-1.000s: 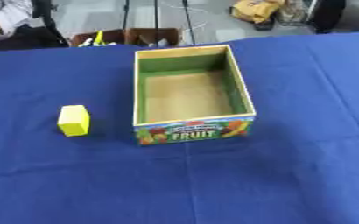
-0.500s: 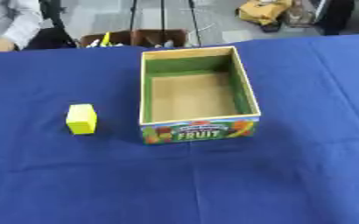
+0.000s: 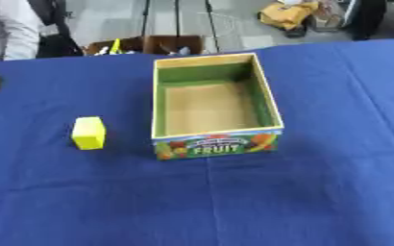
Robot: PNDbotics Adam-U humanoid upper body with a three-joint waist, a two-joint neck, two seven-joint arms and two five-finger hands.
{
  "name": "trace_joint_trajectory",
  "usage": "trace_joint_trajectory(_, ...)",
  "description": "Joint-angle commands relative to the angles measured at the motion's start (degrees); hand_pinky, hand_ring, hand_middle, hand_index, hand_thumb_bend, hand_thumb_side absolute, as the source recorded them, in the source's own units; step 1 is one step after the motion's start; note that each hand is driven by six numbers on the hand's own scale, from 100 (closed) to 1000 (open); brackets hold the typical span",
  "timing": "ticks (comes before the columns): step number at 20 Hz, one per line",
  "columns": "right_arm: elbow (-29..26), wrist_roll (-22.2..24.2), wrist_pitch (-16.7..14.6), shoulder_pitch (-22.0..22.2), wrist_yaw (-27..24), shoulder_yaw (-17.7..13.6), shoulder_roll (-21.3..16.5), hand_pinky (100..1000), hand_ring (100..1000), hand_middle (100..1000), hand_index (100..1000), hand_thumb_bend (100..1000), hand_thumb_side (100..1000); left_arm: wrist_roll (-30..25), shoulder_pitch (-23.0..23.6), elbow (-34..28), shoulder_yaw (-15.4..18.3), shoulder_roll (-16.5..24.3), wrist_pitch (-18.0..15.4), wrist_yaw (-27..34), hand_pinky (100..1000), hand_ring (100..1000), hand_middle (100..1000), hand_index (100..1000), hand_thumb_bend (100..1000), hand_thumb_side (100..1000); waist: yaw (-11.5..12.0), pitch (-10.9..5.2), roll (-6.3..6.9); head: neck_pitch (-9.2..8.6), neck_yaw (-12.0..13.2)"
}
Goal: Pick up objects on the table and place them in the box.
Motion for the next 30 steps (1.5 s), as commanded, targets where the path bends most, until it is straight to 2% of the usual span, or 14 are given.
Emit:
trace_joint_trajectory(1, -0.89, 0.35, -0.18, -0.04, -0.05, 0.18, -1.51, 729, 812, 597, 846, 100, 689, -4.26, -2.63, 3.73, -1.34, 3.06, -2.49, -1.05, 711, 727, 789, 910, 497, 880, -0.2, -1.02, 0.11, -0.36, 0.38)
trace_joint_trajectory(8, -0.89, 0.88, -0.33, -0.1, -0.19, 0.63, -1.74, 729, 813, 597, 846, 100, 689, -11.26, -7.09, 10.01, -4.32, 1.88, -7.35, -5.27, 730, 785, 850, 976, 593, 787, -0.84, -1.07, 0.51, -0.46, 0.92)
trace_joint_trajectory(14, -0.89, 1.4, -0.48, -0.24, -0.29, 0.96, -1.74, 730, 814, 597, 846, 100, 689, -17.27, -11.93, 16.06, -5.92, -2.18, -10.14, -6.24, 745, 805, 867, 975, 696, 714, -1.43, -0.85, 0.68, -0.82, 1.31)
trace_joint_trajectory(22, -0.89, 2.06, -0.59, -0.29, -0.15, 1.35, -1.84, 733, 817, 597, 847, 100, 691, -21.49, -17.2, 22.87, -8.01, -6.39, -14.49, -10.07, 708, 816, 880, 981, 705, 592, -2.55, -0.66, 1.17, -1.09, 2.87)
trace_joint_trajectory(26, -0.89, 2.34, -0.6, -0.36, -0.1, 1.48, -1.9, 733, 817, 597, 847, 100, 691, -23.48, -18.61, 24.67, -9.24, -7.41, -17.09, -11.48, 697, 818, 878, 986, 686, 567, -3.21, -0.58, 1.49, -1.06, 3.34)
trace_joint_trajectory(30, -0.89, 2.58, -0.62, -0.42, -0.07, 1.63, -1.98, 734, 818, 597, 847, 100, 690, -25.08, -19.62, 26.42, -9.91, -8.31, -18.26, -11.88, 700, 822, 885, 997, 673, 560, -3.83, -0.56, 1.82, -0.97, 3.87)
